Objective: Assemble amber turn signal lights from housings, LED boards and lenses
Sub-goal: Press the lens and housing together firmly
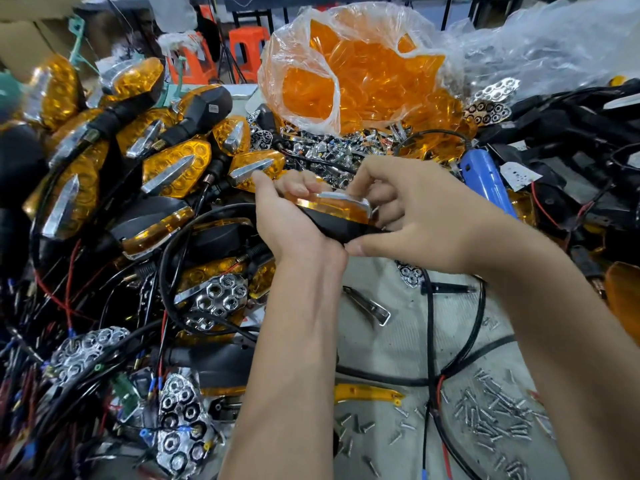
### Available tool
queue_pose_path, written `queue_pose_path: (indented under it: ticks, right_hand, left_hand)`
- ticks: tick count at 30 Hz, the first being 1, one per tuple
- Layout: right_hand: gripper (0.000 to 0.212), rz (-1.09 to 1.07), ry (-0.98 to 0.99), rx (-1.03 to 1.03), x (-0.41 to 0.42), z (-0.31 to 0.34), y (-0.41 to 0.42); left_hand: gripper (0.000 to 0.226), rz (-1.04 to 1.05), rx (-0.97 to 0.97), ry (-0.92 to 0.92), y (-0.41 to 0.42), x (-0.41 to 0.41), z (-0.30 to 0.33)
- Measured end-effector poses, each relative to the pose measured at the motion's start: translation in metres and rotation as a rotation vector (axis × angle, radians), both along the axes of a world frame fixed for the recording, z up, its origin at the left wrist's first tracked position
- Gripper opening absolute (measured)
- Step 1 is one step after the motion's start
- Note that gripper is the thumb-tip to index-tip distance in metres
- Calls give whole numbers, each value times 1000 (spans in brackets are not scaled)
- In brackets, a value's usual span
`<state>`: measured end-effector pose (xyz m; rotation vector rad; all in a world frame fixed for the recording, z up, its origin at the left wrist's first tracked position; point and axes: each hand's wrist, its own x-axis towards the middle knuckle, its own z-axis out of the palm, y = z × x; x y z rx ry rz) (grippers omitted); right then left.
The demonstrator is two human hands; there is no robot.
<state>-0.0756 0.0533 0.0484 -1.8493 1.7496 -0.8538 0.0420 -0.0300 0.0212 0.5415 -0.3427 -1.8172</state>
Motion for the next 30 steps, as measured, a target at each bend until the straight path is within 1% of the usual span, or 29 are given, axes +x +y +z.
queue_pose_path:
  ticks: [2, 4, 5, 7, 9, 10, 11, 12, 13, 14, 16, 18, 20, 22, 25, 30]
  right_hand:
    - [42, 10, -301, 96, -2, 2, 2]
    - [57, -66, -515, 127, 2, 4, 2]
    - [61, -100, -546, 113, 5, 4, 1]
    - [59, -177, -559, 90, 14, 1, -1]
    - [59, -286, -631, 157, 21, -2, -3]
    - [61, -334, -656, 202, 22, -4, -4]
    - [67, -375, -628, 230, 19, -6, -4]
    - [73, -436, -526, 230, 16, -7, -5]
    - [72, -485, -388, 189, 13, -7, -6]
    - [66, -528, -239, 106, 12, -7, -7]
    - [60, -569, 42, -72, 12, -9, -8]
    - [58, -606, 273, -154, 19, -10, -8]
    - [53, -613, 437, -225, 25, -14, -9]
    - [52, -578, 483, -297, 30, -16, -9]
    - [51, -556, 443, -392, 35, -20, -8]
    - [52, -565, 413, -504, 37, -28, -8]
  left_hand:
    - [70, -23, -88, -34, 3, 0, 3]
    - [72, -47, -183, -73, 5, -1, 5]
    - [70, -58, -236, -91, 6, -4, 6]
    - [62, -76, -300, -134, 11, -9, 7]
    - [54, -86, -336, -159, 14, -14, 5]
    - [53, -71, -367, -200, 13, -15, 2]
    - [53, -32, -403, -276, 12, -16, 0]
    - [54, 26, -444, -395, 10, -18, -3]
    - [55, 85, -488, -517, 8, -18, -5]
    - [56, 134, -507, -617, 6, -19, -7]
    - [62, 169, -493, -732, 7, -21, -6]
    - [70, 177, -484, -837, 10, -24, -5]
    - [77, 216, -457, -905, 15, -27, -5]
    - [77, 307, -402, -908, 17, -29, -6]
    - [81, 438, -350, -875, 15, -26, -6]
    - [77, 509, -392, -834, 14, -25, -5]
